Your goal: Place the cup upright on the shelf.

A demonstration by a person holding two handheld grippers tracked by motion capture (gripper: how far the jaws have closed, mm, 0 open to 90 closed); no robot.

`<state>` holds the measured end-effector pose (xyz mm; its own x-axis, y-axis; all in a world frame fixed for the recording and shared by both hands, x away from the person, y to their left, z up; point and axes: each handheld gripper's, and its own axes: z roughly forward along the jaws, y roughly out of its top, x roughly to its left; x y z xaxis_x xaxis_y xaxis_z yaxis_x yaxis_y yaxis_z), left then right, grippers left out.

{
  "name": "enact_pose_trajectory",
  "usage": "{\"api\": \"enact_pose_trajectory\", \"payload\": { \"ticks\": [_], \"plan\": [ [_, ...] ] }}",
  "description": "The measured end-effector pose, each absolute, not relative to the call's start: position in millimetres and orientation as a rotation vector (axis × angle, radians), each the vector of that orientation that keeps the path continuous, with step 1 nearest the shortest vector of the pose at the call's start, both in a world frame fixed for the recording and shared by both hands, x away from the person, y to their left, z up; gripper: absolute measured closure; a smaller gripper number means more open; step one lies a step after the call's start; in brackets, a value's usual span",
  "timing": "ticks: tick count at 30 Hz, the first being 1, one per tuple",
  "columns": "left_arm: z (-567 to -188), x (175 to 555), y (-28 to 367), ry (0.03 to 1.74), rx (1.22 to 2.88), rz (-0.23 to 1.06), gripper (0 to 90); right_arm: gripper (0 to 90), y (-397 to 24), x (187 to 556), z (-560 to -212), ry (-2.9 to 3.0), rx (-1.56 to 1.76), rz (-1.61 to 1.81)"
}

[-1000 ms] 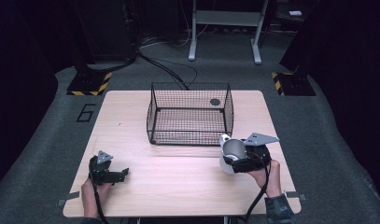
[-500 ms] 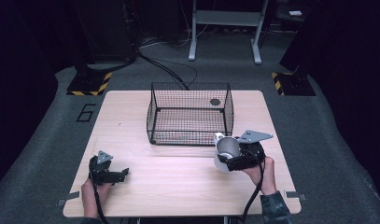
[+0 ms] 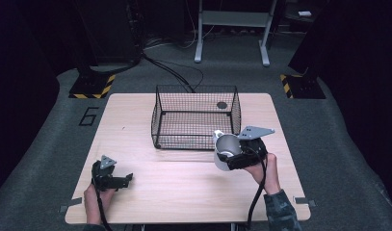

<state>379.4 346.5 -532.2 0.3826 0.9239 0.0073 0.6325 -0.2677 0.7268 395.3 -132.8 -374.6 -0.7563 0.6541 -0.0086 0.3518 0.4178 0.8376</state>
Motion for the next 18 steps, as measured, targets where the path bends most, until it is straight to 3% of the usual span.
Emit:
{"api": "enact_pose_trajectory", "payload": {
  "ticks": [18],
  "plan": [
    [-532.1,379.3,346.4,1.333,2.003,0.584,0.5,5.9,-124.5,401.3,-353.9,2.354,0.807,1.271]
  ]
}}
